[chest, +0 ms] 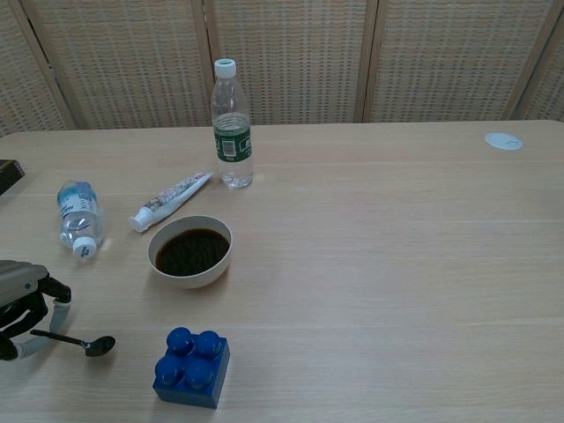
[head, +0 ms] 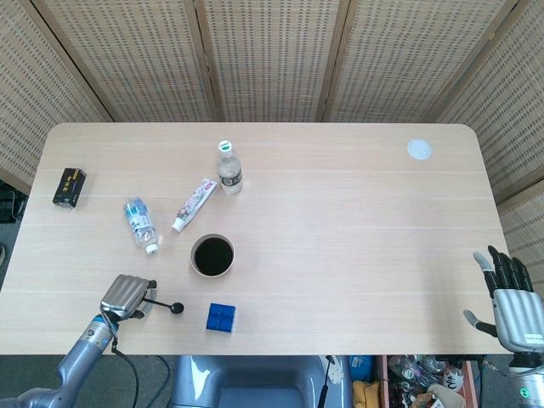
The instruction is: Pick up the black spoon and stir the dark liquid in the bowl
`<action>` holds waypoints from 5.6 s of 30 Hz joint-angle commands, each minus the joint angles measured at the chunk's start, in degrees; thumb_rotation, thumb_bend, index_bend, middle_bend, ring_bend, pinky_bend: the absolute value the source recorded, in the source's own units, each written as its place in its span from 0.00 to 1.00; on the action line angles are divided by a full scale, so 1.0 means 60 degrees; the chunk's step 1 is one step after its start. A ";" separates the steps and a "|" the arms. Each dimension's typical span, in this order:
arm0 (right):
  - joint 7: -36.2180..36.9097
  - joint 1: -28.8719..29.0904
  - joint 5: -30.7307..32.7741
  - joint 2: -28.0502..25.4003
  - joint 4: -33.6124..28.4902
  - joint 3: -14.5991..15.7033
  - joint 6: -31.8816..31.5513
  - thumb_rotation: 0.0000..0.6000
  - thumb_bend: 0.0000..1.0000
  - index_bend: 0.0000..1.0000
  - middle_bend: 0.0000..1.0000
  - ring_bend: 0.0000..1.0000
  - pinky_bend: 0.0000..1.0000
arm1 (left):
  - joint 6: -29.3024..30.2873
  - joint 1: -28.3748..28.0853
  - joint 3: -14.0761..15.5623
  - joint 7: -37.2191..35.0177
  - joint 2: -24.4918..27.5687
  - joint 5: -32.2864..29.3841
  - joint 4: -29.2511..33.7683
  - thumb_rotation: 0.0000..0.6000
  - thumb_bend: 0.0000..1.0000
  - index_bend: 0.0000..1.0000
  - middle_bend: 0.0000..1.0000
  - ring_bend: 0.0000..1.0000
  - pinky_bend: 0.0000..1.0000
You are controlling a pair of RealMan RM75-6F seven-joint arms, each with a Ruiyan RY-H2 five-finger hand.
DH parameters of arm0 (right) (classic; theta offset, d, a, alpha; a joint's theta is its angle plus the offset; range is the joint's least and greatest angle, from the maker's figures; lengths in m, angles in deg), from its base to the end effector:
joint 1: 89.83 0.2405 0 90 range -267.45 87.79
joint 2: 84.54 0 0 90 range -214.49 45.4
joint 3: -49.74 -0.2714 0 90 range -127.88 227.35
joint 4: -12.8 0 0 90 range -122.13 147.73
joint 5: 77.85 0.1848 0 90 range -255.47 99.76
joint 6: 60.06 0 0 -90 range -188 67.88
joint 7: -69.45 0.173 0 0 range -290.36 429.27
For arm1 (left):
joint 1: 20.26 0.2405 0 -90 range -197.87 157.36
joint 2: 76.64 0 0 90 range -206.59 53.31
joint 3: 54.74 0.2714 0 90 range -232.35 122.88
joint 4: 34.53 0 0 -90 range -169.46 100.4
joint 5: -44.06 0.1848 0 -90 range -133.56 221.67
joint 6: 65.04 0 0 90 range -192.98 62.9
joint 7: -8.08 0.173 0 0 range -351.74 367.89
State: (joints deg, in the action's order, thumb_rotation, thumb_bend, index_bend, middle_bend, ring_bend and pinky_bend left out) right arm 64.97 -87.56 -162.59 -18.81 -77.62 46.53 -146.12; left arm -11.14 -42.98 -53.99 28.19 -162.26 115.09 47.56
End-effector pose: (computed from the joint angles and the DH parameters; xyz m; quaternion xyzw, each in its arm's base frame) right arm -0.3298 -0.1958 0.1876 0.5893 -0.3745 0.3539 0.6223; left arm -0.2973 0.2639 -0.0110 -0.7575 -0.4371 -0.2116 0.4363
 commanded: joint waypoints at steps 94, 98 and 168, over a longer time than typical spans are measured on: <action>0.0608 -0.0286 -0.0141 0.0154 0.0459 -0.0027 -0.0350 1.00 0.15 0.09 0.05 0.00 0.00 | -0.1380 -0.4794 -0.0532 0.6423 -0.1202 0.2946 -0.2198 1.00 0.52 0.64 0.84 0.79 0.76; 0.0587 -0.0276 -0.0131 0.0161 0.0446 -0.0035 -0.0327 1.00 0.15 0.09 0.05 0.00 0.00 | -0.1274 -0.4796 -0.0473 0.6219 -0.1118 0.3022 -0.1980 1.00 0.52 0.64 0.84 0.79 0.76; 0.0383 -0.0191 -0.0110 0.0134 0.0256 -0.0059 -0.0160 1.00 0.15 0.09 0.05 0.00 0.00 | -0.0837 -0.4565 -0.0216 0.6086 -0.0531 0.2037 -0.1232 1.00 0.52 0.64 0.84 0.79 0.76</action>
State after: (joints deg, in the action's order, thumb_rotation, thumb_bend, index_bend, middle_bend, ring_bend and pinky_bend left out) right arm 67.26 -88.71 -163.24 -18.00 -76.08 46.18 -147.09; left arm -16.26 -70.64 -55.66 64.89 -165.89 127.20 39.63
